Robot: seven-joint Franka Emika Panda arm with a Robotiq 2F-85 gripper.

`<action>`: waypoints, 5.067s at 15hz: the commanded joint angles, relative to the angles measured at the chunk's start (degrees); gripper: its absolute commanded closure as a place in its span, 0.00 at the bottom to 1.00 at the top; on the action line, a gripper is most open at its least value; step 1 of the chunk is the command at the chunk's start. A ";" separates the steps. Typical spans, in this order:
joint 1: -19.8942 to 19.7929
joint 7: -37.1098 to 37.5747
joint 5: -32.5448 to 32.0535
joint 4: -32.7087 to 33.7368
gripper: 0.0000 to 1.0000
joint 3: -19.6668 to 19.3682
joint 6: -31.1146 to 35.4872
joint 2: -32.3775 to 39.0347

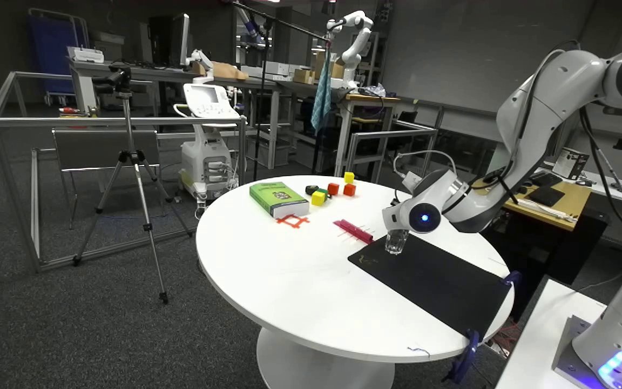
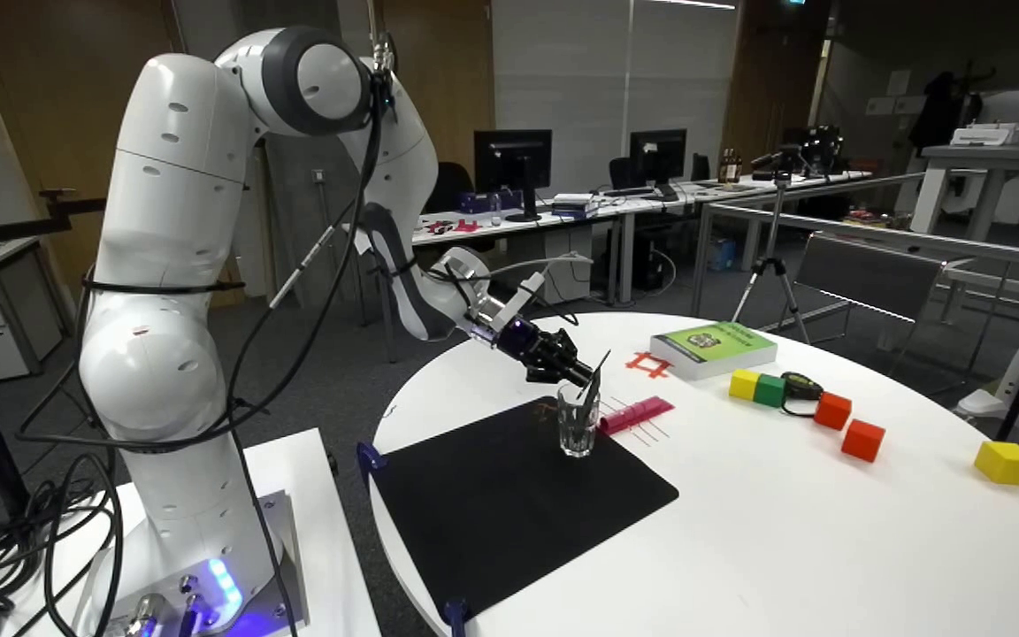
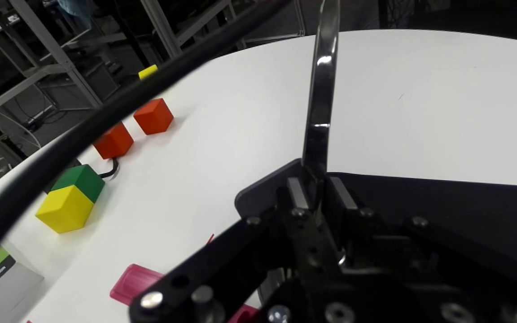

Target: Put the scissors in the cup

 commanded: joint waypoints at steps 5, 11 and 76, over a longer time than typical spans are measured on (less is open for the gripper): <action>0.29 -1.52 0.73 -0.23 0.96 0.69 -1.70 0.35; 0.38 -1.32 0.80 -0.17 0.27 0.69 -2.01 0.49; -16.03 -20.75 94.31 6.08 0.00 -13.74 32.31 -12.83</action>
